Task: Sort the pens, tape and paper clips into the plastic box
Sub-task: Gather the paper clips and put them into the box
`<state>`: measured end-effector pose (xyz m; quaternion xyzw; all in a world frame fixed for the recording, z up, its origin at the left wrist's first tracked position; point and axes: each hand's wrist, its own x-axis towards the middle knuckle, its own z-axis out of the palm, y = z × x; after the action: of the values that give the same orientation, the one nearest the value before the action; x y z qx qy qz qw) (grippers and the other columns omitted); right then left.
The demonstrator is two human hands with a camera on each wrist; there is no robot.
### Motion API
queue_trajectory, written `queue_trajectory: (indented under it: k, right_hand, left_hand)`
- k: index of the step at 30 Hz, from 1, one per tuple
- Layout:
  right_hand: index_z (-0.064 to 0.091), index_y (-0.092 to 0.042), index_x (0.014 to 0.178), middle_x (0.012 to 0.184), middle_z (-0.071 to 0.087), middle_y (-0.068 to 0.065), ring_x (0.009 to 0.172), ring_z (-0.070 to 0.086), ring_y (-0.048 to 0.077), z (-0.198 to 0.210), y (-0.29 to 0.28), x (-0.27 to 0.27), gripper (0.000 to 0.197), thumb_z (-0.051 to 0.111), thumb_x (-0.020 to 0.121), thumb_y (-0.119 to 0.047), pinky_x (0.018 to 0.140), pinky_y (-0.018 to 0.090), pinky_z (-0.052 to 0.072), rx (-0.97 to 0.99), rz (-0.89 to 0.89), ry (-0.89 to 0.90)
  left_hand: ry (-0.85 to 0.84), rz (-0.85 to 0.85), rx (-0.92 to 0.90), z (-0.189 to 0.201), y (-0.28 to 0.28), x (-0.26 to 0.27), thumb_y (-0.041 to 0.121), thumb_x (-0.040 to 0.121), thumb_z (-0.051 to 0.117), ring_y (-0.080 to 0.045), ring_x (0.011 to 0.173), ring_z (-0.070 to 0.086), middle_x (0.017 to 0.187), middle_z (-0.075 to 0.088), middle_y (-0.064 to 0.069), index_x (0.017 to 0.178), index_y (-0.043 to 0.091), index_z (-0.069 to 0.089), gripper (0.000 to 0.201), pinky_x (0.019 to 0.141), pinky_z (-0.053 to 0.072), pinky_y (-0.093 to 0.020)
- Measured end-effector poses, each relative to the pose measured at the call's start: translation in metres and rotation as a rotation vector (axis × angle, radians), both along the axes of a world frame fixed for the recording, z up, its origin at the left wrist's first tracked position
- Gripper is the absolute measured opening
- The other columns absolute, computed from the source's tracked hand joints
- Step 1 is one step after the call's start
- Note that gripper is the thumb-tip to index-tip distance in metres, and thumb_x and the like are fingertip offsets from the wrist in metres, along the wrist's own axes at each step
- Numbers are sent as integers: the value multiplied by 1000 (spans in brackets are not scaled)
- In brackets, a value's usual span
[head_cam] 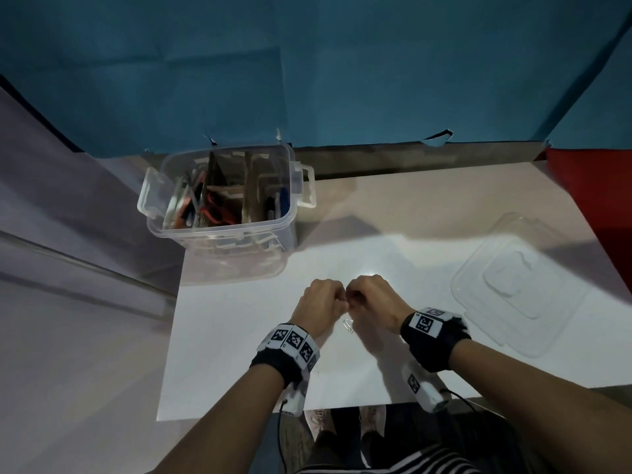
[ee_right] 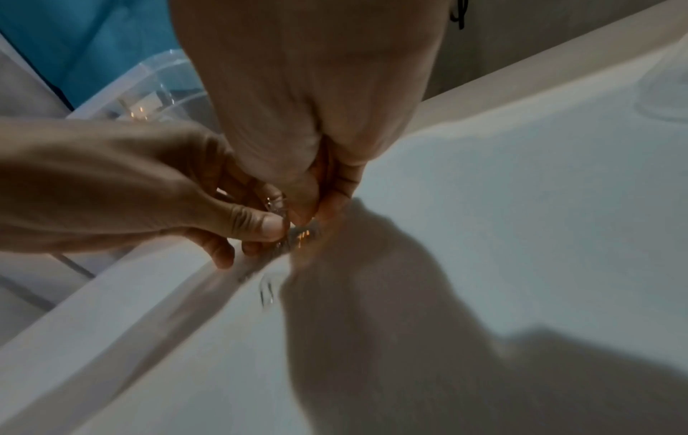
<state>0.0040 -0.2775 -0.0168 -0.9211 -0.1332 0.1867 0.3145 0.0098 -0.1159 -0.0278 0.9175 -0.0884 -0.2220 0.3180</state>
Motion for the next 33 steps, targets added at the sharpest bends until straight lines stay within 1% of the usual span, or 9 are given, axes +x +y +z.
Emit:
queue_trajectory:
  k: [3, 7, 13, 18, 22, 24, 26, 29, 33]
  right_hand:
    - [71, -13, 78, 74, 70, 0, 70, 63, 17, 21, -3, 19, 12, 61, 76, -20, 68, 35, 52, 43, -4, -25]
    - [74, -8, 78, 75, 73, 0, 69, 67, 12, 58, -11, 50, 11, 67, 84, -2, 68, 27, 53, 130, -52, -105]
    - [77, -8, 82, 79, 73, -7, 68, 65, -4, 119, 0, 94, 7, 72, 86, -5, 66, 9, 47, 329, -158, -175]
    - [78, -9, 79, 73, 74, -4, 61, 63, -2, 147, 57, 139, 5, 75, 82, -7, 62, 18, 53, 432, -210, -224]
    - [79, -6, 83, 64, 68, -8, 55, 58, -5, 151, 124, 175, 7, 72, 82, -4, 56, 15, 47, 417, -227, -256]
    - [79, -8, 84, 78, 74, 5, 69, 67, 12, 145, 154, 195, 9, 70, 82, -4, 66, 25, 54, 382, -256, -254]
    - [76, -17, 83, 92, 75, 9, 84, 71, 24, 136, 177, 211, 10, 68, 82, -10, 75, 31, 57, 236, -266, -191]
    - [70, -12, 91, 98, 72, 12, 92, 69, 31, 125, 184, 218, 12, 62, 82, -12, 81, 38, 57, 57, -206, -133]
    - [77, -6, 87, 81, 74, 8, 73, 70, 20, 138, 147, 197, 14, 64, 82, -4, 74, 34, 60, 218, -199, -130]
  left_hand:
    - [-45, 33, -105, 18, 7, 15, 13, 80, 68, -15, 67, 65, 69, 72, 0, 80, 15, 76, 8, 70, 54, -30]
    - [-65, 96, -209, 50, 23, 37, 14, 87, 73, -5, 53, 63, 62, 69, 4, 81, 11, 77, 8, 60, 50, -19]
    - [-156, 73, -238, 117, 46, 45, 19, 93, 69, -6, 65, 67, 71, 71, 6, 86, 16, 76, 10, 62, 56, -21]
    - [-399, 268, -168, 174, 102, 97, 25, 91, 70, 1, 65, 67, 73, 73, 10, 86, 21, 76, 9, 63, 57, -23]
    - [-458, 406, 49, 170, 153, 157, 15, 83, 66, -23, 88, 72, 90, 77, -6, 88, 10, 77, 14, 68, 47, -23]
    - [-409, 430, 181, 163, 164, 176, 19, 85, 63, -28, 87, 71, 89, 76, -11, 85, 10, 76, 16, 63, 38, -23]
    - [-378, 442, 252, 160, 167, 181, 19, 85, 62, -31, 89, 72, 89, 75, -16, 86, 8, 76, 18, 63, 40, -26]
    - [-406, 407, 192, 159, 170, 170, 10, 87, 60, -35, 86, 71, 88, 74, -19, 86, 4, 75, 16, 68, 52, -33]
    - [-470, 327, 123, 169, 162, 138, 7, 83, 65, -20, 81, 71, 87, 77, -3, 94, 12, 79, 18, 66, 45, -22]
